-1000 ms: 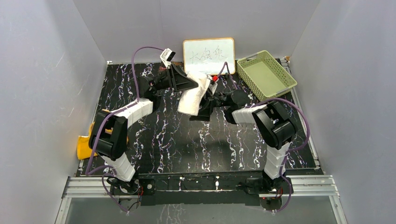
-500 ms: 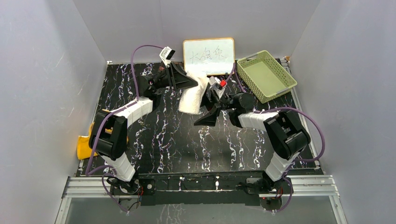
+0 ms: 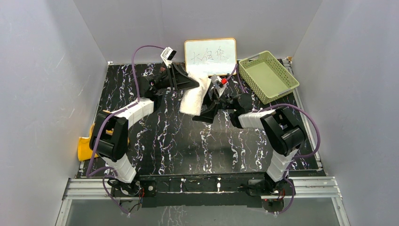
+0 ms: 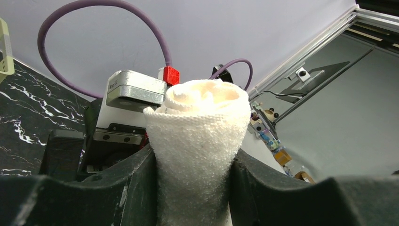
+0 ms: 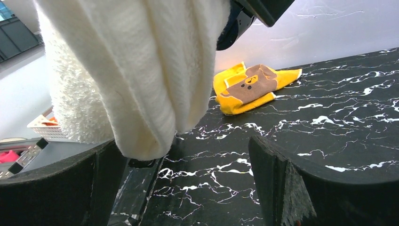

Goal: Roll the towels
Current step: Place the towel in the bin.

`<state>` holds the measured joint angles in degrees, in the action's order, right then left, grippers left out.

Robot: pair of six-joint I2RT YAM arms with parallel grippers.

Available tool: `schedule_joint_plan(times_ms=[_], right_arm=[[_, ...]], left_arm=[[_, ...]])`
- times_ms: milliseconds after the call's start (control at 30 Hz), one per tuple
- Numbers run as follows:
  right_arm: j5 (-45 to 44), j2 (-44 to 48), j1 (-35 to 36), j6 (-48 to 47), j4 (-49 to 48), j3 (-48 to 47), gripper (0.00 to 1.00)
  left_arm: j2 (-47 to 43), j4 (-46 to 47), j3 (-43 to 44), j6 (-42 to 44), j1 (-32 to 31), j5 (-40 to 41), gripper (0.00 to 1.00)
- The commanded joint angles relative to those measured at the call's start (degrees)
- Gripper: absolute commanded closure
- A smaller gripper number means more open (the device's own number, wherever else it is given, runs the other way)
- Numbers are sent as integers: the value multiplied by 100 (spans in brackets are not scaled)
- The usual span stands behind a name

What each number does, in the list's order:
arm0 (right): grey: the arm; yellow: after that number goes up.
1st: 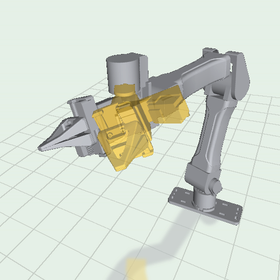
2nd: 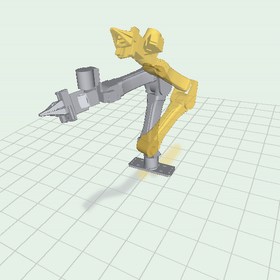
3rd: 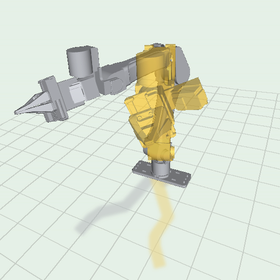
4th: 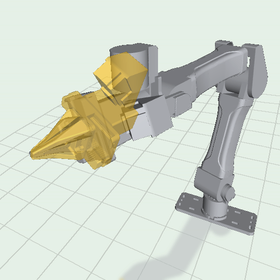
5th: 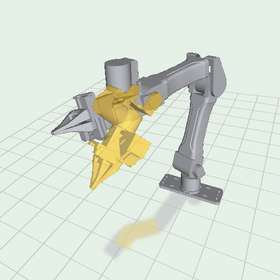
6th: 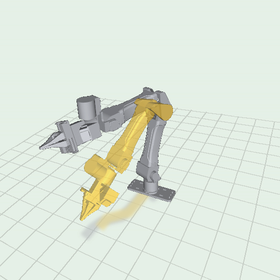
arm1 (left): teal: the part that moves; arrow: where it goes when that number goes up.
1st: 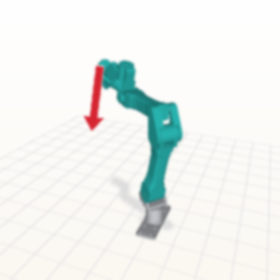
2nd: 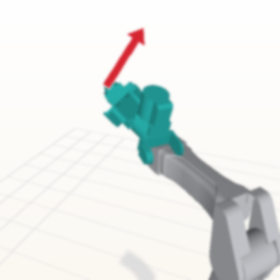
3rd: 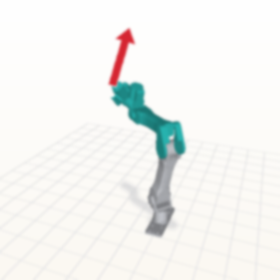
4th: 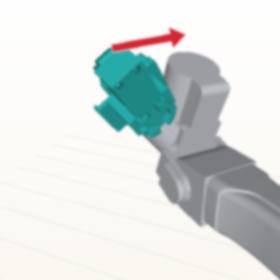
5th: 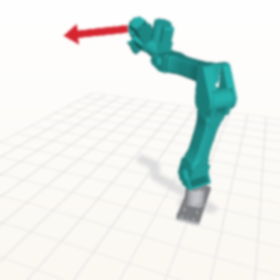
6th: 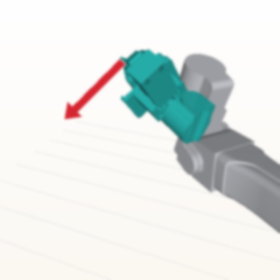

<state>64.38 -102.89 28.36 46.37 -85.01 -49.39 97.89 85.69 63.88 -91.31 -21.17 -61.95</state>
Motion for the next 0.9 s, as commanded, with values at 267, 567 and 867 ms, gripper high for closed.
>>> schedule_joint_plan(times_ms=[267, 567, 867], right_arm=[[7, 979, -19, 94, -1914, 52, 2], [-295, 582, -36, 1374, -1898, -339, 7], [-611, 388, -48, 2174, -1904, -128, 10]], left_arm=[[-21, 1670, 187, -1, -37, -77, 56], [-23, 1662, 173, 32, -29, -246, 58], [-12, 1662, 164, 78, -28, -521, 59]])
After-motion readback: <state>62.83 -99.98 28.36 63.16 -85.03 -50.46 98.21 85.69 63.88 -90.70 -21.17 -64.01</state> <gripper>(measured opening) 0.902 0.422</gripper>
